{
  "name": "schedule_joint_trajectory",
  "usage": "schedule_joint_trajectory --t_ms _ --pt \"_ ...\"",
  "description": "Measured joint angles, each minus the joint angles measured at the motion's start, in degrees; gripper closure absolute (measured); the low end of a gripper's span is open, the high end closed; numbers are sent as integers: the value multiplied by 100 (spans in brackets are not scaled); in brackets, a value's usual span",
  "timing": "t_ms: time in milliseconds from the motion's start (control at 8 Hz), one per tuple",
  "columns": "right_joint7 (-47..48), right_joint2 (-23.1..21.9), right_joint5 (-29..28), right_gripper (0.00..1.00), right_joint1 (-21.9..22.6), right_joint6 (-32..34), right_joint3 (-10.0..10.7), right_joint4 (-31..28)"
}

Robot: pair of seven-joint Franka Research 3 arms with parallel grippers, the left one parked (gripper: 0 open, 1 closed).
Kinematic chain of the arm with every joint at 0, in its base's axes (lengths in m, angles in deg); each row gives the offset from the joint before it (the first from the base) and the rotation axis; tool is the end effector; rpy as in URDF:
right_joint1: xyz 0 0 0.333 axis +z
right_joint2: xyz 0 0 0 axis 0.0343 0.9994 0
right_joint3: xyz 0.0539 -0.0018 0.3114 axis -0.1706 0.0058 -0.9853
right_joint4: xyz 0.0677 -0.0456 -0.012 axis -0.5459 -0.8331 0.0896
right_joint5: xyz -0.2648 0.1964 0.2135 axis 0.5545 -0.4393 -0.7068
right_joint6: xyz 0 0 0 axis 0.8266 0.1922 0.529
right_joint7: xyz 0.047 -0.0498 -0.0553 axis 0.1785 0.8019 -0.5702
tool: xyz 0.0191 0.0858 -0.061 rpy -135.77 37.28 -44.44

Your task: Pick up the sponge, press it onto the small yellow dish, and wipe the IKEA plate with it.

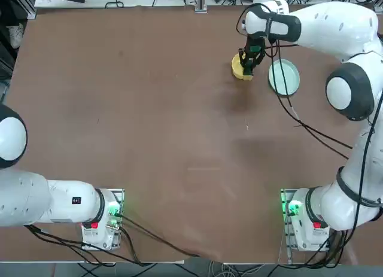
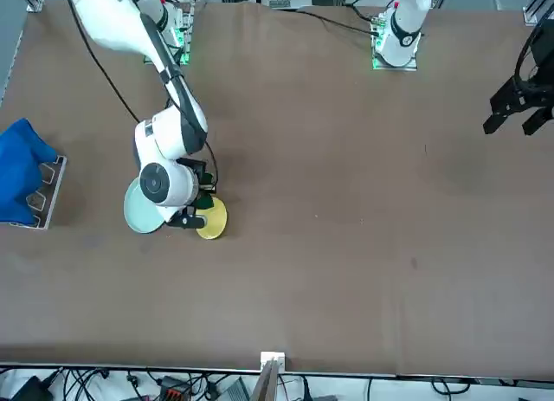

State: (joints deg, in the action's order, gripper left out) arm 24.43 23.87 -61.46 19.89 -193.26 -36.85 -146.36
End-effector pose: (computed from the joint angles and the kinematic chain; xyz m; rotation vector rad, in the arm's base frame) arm 0.6054 0.2590 0.2616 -3.0777 0.0604 0.4558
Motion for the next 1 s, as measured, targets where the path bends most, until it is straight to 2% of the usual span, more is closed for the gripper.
schedule_joint_trajectory --t_ms 1000 --pt "-62 521 0 78 -53 -171 -2 457"
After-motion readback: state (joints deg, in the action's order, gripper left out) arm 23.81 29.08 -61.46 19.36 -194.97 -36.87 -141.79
